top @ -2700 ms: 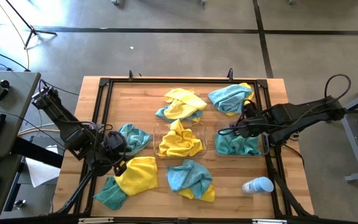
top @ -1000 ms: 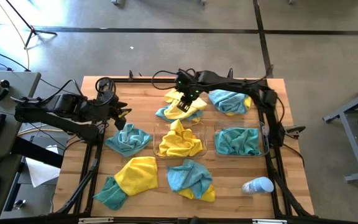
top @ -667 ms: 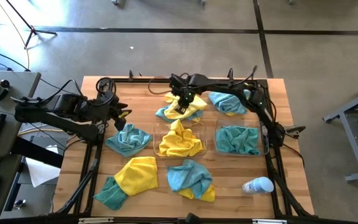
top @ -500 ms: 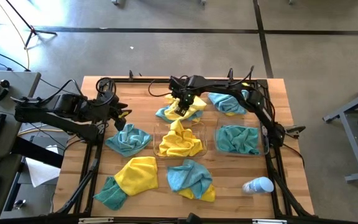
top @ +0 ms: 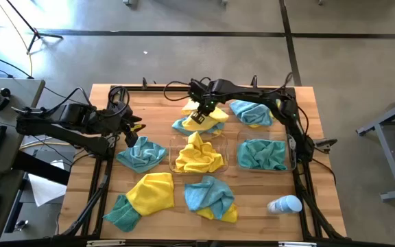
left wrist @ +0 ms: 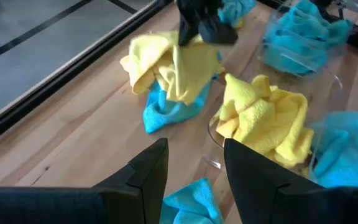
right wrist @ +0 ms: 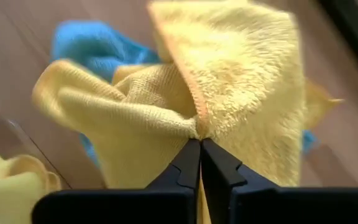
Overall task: Sort microfiber towel by color & place in baskets
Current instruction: Put the yellow microfiber cloth into the left transparent bin
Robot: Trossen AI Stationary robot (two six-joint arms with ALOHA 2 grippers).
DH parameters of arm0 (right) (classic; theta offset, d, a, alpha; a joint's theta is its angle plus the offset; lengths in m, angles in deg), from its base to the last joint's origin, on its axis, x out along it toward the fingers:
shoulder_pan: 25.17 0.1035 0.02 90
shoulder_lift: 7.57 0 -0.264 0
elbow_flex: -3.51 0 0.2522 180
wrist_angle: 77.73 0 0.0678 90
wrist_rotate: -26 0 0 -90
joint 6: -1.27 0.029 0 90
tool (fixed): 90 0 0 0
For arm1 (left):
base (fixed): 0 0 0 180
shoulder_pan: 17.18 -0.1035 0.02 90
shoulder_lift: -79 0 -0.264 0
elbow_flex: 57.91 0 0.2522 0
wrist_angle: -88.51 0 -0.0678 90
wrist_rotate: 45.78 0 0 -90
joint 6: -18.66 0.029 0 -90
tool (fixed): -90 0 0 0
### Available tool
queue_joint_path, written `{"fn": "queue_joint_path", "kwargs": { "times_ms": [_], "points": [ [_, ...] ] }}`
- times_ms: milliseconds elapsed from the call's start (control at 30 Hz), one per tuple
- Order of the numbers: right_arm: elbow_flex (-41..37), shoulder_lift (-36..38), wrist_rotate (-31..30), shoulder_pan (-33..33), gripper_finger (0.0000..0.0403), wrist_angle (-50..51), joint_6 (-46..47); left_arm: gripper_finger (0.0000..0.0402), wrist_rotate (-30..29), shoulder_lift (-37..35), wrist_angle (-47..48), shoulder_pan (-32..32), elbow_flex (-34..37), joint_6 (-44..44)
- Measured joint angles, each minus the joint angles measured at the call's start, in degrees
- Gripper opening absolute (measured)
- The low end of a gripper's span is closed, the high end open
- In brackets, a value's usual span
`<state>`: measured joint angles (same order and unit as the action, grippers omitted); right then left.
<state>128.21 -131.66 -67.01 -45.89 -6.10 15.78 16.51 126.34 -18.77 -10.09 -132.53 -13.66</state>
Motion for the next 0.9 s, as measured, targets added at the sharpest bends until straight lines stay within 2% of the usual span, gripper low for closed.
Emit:
{"fn": "queue_joint_path", "kwargs": {
  "times_ms": [300,533,900],
  "points": [
    [0.0,13.5,-7.4,5.4,0.0002,0.1,9.9,0.0145,3.5,0.0,0.0,0.0,0.0,2.6],
    [0.0,22.0,-14.5,13.8,0.0001,-1.2,17.8,0.0145,3.6,0.0,0.7,0.0,0.0,4.3],
    [0.0,24.4,-28.9,31.4,0.0,-2.2,35.6,0.0145,3.7,0.0,1.4,0.0,0.0,7.5]
  ]
}}
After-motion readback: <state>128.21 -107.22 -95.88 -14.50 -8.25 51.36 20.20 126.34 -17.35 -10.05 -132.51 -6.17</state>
